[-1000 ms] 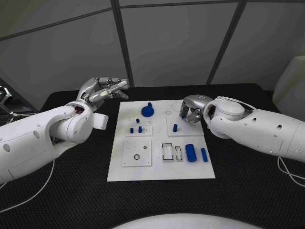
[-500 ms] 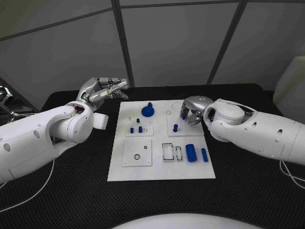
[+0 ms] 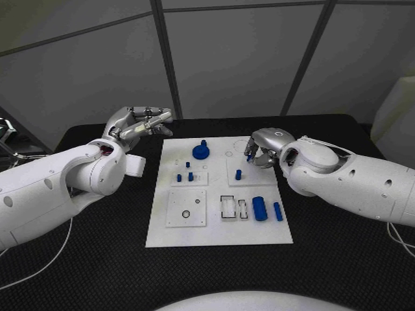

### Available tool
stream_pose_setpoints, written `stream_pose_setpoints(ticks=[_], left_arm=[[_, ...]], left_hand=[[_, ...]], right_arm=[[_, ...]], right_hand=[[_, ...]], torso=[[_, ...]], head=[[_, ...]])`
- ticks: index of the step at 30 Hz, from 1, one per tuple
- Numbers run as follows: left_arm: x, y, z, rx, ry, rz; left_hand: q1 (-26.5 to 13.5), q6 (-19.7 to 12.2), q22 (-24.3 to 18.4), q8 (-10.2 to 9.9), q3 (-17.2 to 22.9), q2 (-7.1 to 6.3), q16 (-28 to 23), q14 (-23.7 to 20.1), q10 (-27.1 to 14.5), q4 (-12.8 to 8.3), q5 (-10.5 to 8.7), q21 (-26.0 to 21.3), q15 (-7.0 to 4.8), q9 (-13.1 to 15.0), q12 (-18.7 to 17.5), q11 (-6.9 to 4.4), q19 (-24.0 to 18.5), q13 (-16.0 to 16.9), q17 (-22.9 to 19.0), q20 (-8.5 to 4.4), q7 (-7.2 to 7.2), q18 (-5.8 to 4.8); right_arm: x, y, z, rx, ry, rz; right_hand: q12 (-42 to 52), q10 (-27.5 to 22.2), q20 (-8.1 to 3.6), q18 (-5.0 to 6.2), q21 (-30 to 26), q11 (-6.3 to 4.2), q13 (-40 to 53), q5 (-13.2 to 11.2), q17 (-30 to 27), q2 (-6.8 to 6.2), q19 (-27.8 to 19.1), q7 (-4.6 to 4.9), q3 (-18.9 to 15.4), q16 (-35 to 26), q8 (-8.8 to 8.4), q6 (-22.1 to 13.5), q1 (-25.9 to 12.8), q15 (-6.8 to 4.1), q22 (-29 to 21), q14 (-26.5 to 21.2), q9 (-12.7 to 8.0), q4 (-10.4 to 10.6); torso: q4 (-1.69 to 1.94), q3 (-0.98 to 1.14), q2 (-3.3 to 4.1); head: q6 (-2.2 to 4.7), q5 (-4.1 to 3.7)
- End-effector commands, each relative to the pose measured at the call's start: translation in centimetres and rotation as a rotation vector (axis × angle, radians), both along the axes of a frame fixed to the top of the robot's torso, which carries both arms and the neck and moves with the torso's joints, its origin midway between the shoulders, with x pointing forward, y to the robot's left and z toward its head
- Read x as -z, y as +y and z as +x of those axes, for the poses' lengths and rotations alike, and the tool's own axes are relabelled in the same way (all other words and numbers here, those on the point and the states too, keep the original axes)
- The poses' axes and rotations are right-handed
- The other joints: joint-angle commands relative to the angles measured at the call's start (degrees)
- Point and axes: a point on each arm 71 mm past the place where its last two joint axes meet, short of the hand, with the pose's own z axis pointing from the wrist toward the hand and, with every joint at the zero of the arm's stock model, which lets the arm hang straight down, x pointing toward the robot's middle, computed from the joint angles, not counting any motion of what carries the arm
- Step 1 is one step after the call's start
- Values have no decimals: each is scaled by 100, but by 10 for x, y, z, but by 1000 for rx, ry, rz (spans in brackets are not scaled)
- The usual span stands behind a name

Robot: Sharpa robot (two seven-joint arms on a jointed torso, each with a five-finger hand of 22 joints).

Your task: Assemble the parts on the task board

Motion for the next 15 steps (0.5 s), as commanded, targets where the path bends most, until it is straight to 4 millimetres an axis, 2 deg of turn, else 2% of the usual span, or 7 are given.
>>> stream_pose_setpoints(ticks=[1,8,15], left_arm=[[-1,1,1,-2,-2,-4],[-1,3,1,-5,-1,-3],[0,5,2,-10,1,0]], left_hand=[[49,-44,-6,1,-7,-3,-19,10,-31,-33,-28,-30,-3,7,5,12,30,8,-5,-6,-4,21],[49,-44,-6,1,-7,-3,-19,10,-31,-33,-28,-30,-3,7,5,12,30,8,-5,-6,-4,21],[54,-45,-7,0,-6,-5,-22,8,-32,-39,-29,-31,-2,8,4,13,32,8,-7,-6,-4,20]], right_arm=[[-6,0,-1,-8,-35,62],[-10,-4,-5,-2,-29,81],[-31,6,-17,-36,-48,144]], right_hand=[[-41,40,-54,-15,10,-6,-10,-43,-13,-16,199,-13,-3,31,10,50,-91,-51,749,45,-3,38],[-54,48,-56,-16,12,-8,-11,-72,-14,-34,200,-19,-11,36,5,57,-134,-54,753,46,-4,66],[-55,51,-57,-18,19,-10,-11,-76,-3,-35,205,-21,-11,44,6,61,-141,-54,761,48,-3,72]], torso=[[3,2,2],[-1,0,3],[3,-2,-2]], head=[[3,-4],[9,5],[19,39]])
